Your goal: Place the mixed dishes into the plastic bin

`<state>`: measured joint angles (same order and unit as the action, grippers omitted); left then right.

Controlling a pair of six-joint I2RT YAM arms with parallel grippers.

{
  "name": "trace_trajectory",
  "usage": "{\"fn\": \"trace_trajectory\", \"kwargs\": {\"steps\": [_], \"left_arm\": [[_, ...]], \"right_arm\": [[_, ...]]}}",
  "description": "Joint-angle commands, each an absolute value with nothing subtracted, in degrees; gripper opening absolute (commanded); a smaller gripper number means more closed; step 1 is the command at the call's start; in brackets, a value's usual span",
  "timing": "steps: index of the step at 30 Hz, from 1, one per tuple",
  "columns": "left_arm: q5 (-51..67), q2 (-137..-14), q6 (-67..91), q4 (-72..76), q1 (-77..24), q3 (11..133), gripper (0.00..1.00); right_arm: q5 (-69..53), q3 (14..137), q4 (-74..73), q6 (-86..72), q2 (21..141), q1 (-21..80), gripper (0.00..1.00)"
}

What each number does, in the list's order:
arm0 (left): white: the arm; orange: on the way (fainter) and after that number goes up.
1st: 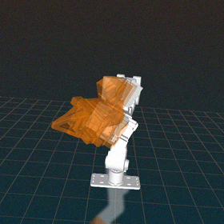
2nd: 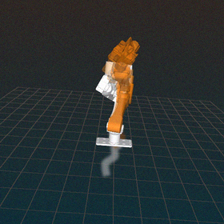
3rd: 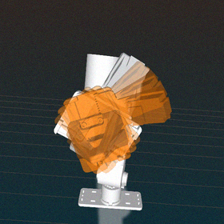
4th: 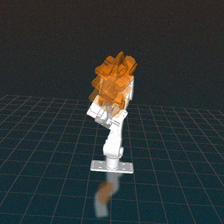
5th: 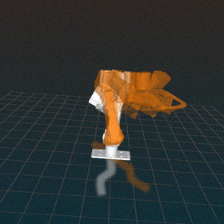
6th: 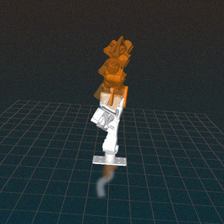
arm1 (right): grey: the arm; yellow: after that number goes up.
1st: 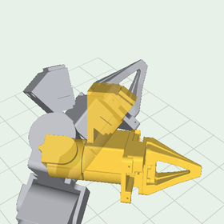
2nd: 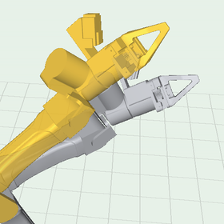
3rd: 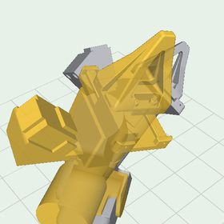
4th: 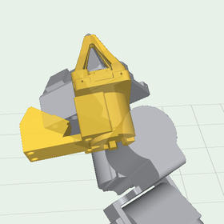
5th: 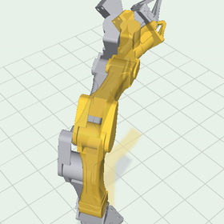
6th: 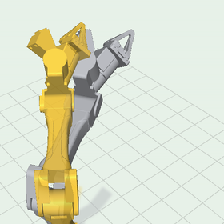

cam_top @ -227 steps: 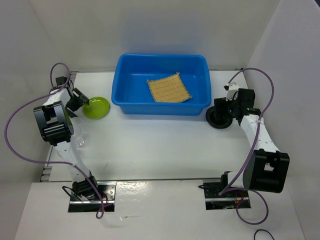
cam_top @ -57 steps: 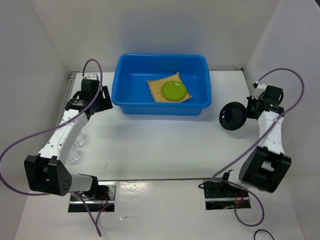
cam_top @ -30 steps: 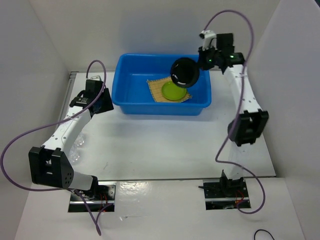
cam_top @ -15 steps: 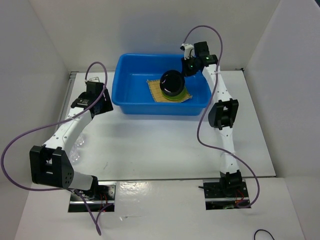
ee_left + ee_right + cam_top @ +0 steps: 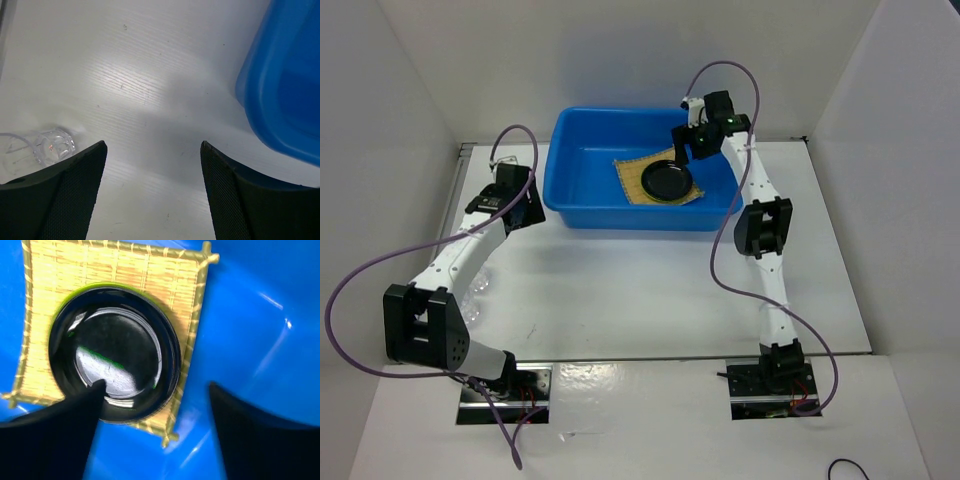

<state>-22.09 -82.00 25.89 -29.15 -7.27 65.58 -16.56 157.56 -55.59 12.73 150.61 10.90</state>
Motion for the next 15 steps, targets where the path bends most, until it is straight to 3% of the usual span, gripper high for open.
{"fn": "trace_trajectory", "kwargs": {"steps": [1,3,6,9,11,13,15], "left_arm": [[-25.4,-79.5,27.5,-29.0,-7.2,65.9,0.82],[-25.4,-77.7,27.5,-29.0,-7.2,65.9,0.82],[-25.9,-74.6,27.5,-28.5,-7.2,65.9,0.82],[-25.9,-72.9,28.6,-27.9,-7.2,65.3,0.82],[-27.1,-73.5,30.3,-29.3,-4.8,66.0,0.67],[-26.2,-74.7,31.4,-30.9,-0.4,66.7,0.43],[-24.3,-78.3,32.6,-32.1,3.0,67.5,0.43]], "right_arm": [[-13.8,153.7,-55.6,11.6,141.4,11.1,0.93],[-12.0,150.7,-54.1,10.8,133.8,11.1,0.98],[-11.3,139.7,-50.4,10.0,120.4,11.1,0.98],[-11.3,118.5,-42.9,9.5,104.1,11.1,0.98],[-8.0,99.5,-39.0,10.1,92.1,11.8,0.98],[-3.7,83.6,-35.5,10.9,85.3,11.8,0.98],[-2.4,72.0,-35.0,11.9,77.3,10.6,0.98]]}}
